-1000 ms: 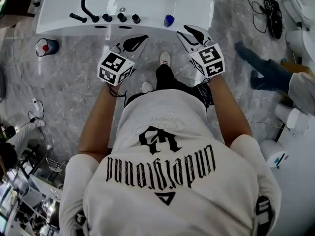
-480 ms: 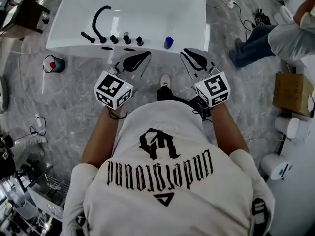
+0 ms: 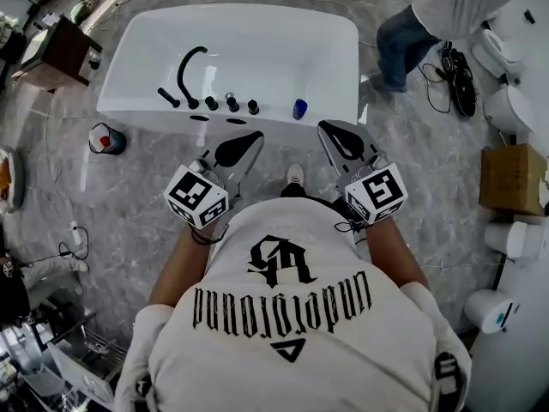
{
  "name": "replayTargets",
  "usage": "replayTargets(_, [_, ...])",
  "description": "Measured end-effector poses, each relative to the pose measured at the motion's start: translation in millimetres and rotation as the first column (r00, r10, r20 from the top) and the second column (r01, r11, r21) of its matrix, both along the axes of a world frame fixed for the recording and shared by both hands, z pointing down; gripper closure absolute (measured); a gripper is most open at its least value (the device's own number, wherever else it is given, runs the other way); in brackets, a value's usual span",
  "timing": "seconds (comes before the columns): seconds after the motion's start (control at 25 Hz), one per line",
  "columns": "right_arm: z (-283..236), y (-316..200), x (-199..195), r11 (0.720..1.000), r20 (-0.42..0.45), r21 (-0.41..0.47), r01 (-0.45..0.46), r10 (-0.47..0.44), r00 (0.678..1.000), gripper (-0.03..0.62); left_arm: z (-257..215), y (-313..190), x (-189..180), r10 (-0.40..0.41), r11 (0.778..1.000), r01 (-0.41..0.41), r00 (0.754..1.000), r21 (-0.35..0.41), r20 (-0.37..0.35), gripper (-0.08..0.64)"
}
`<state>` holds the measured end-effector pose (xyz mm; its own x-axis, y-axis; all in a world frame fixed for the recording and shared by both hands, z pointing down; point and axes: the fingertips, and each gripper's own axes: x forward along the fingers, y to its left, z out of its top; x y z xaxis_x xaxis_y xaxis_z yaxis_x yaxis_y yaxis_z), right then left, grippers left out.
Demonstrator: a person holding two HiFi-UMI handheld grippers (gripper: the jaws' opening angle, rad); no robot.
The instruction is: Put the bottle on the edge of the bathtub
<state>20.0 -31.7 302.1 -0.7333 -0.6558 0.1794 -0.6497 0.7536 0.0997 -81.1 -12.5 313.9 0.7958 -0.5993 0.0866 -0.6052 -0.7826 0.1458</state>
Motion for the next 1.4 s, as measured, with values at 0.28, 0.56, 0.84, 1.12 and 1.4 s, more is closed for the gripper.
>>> replayTargets(0.28, [-10.5, 16.9, -1.0, 1.0, -0.014, 0.022, 0.002, -0.002, 1.0, 0.578, -12.5, 17.3, 0.9, 0.022, 0.999, -0.022, 1.0, 0.024, 0.02, 0.545])
replayTargets(0.56, [-17.0, 51.2, -14.6, 1.0, -0.036, 0.017, -0.012, 0.013, 0.999, 0.578, -17.5, 51.9, -22.1, 0.039, 0.999, -0.039, 0.999, 0.025, 0.006, 0.545])
replayTargets(0.84, [-19.0, 69.1, -8.4, 0.999, -0.057, 0.006, -0.035, 0.035, 0.998, 0.578, -14.4, 72.4, -26.7, 0.054, 0.998, -0.054, 0.998, 0.023, 0.011, 0.545])
replayTargets(1.12, [-11.2, 83.3, 10.9, 0.999, -0.077, -0.014, -0.036, 0.035, 0.996, 0.578, -4.4, 84.0, -13.7, 0.058, 0.998, -0.058, 0.998, -0.002, 0.031, 0.545])
replayTargets(1.4, [1.2, 106.2, 50.5, 0.997, -0.034, -0.07, -0.026, 0.023, 0.999, 0.578, 2.2, 100.4, 20.4, 0.05, 0.998, -0.049, 0.998, -0.034, 0.03, 0.545])
